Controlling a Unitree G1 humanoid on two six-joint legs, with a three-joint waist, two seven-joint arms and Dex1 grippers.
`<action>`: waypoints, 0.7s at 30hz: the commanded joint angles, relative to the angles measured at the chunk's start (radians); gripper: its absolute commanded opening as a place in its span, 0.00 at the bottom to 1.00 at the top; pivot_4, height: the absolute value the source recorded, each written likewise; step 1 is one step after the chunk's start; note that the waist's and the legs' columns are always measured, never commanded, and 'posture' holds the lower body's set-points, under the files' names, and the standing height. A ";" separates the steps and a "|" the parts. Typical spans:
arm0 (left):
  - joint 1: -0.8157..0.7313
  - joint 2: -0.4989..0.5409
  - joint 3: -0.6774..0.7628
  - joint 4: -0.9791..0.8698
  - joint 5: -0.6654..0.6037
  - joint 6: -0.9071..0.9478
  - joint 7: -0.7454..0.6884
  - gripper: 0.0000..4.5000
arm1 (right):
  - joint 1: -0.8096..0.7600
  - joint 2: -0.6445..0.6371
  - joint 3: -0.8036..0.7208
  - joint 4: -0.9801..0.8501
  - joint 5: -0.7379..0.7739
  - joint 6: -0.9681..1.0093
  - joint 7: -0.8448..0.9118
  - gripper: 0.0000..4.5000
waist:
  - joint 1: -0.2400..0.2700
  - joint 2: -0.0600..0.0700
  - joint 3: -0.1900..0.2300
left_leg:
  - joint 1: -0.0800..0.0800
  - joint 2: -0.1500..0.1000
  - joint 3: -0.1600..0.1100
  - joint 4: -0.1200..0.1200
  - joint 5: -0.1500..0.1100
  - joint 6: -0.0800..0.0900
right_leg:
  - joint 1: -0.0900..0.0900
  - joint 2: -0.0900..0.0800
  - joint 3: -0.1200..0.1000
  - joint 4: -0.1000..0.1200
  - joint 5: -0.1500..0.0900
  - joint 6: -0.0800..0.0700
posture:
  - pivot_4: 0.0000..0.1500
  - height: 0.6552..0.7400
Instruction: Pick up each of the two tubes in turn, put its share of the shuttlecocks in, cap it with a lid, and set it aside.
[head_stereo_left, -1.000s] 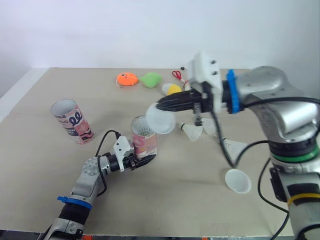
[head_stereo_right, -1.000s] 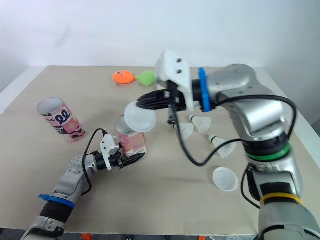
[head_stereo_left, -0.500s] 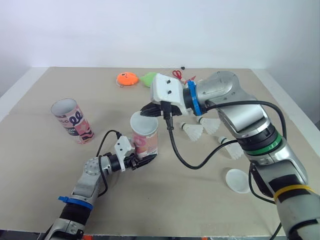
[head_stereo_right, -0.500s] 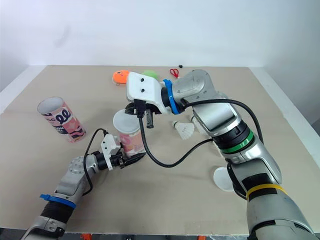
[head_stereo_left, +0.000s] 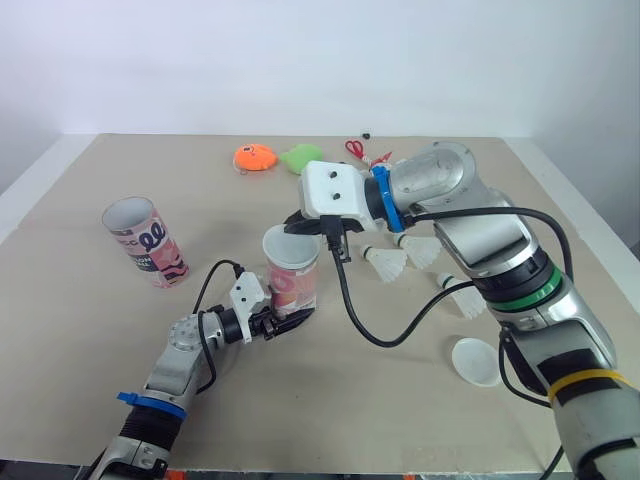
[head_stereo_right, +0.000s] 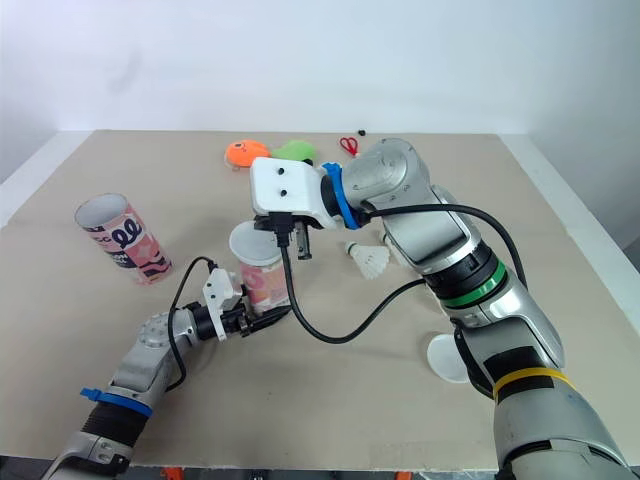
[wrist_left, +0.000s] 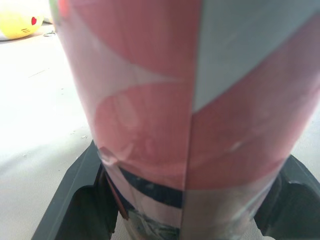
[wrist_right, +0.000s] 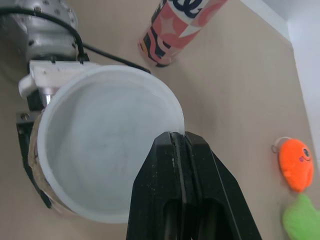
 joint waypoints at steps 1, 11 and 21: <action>0.037 0.017 -0.035 0.082 0.051 0.047 0.007 0.65 | 0.005 -0.016 0.004 -0.023 -0.032 -0.022 0.014 0.01 | 0.000 0.000 0.000 | 0.000 0.000 0.000 0.000 0.000 0.000 | 0.000 0.000 0.000 0.000 0.000 0.000 | 1.00 1.00; 0.041 0.021 -0.041 0.076 0.052 0.053 0.005 0.65 | 0.035 -0.015 0.021 -0.030 -0.081 -0.072 0.039 0.01 | 0.000 0.000 0.000 | 0.000 0.000 0.000 -0.001 0.000 0.000 | 0.000 -0.002 -0.001 -0.001 0.000 0.000 | 1.00 1.00; 0.036 0.020 -0.043 0.079 0.053 0.053 0.003 0.65 | 0.028 -0.022 0.013 -0.013 -0.116 -0.101 0.046 0.01 | 0.000 0.000 0.000 | 0.000 0.000 0.000 -0.001 0.000 0.000 | 0.000 -0.003 -0.002 -0.001 0.000 0.000 | 1.00 1.00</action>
